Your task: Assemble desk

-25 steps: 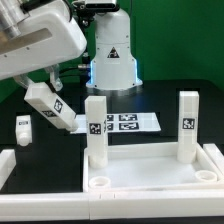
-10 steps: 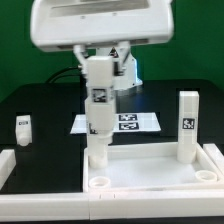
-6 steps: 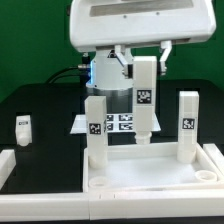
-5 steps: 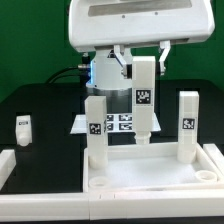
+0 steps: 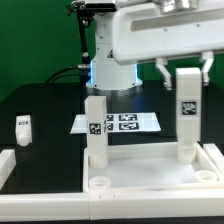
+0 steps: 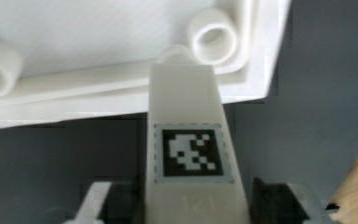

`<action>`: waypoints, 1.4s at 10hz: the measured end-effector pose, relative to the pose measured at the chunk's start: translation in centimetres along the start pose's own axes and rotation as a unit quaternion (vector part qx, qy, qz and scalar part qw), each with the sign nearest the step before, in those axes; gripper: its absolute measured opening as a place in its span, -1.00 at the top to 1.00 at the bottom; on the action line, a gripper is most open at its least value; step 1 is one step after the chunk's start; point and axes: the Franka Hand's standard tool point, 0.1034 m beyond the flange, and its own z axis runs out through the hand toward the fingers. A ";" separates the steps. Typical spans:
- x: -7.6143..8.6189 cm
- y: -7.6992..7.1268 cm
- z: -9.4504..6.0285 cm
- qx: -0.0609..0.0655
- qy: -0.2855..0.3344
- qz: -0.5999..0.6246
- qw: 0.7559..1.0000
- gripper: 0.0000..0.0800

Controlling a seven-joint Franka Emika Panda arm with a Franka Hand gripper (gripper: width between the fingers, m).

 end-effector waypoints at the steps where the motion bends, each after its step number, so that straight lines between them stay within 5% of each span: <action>1: -0.1 0.8 0.0 -0.004 0.003 -0.004 1.000 0.29; 4: -0.2 0.7 0.2 -0.004 0.003 -0.006 1.000 0.29; 7: 0.9 -1.8 1.5 -0.001 0.022 -0.037 0.999 0.29; 14: -0.1 -1.5 3.4 -0.006 0.010 -0.038 0.999 0.29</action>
Offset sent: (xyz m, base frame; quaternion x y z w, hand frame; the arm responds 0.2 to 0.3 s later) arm 0.0000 0.0000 0.0000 0.0000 0.0000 0.0000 1.0000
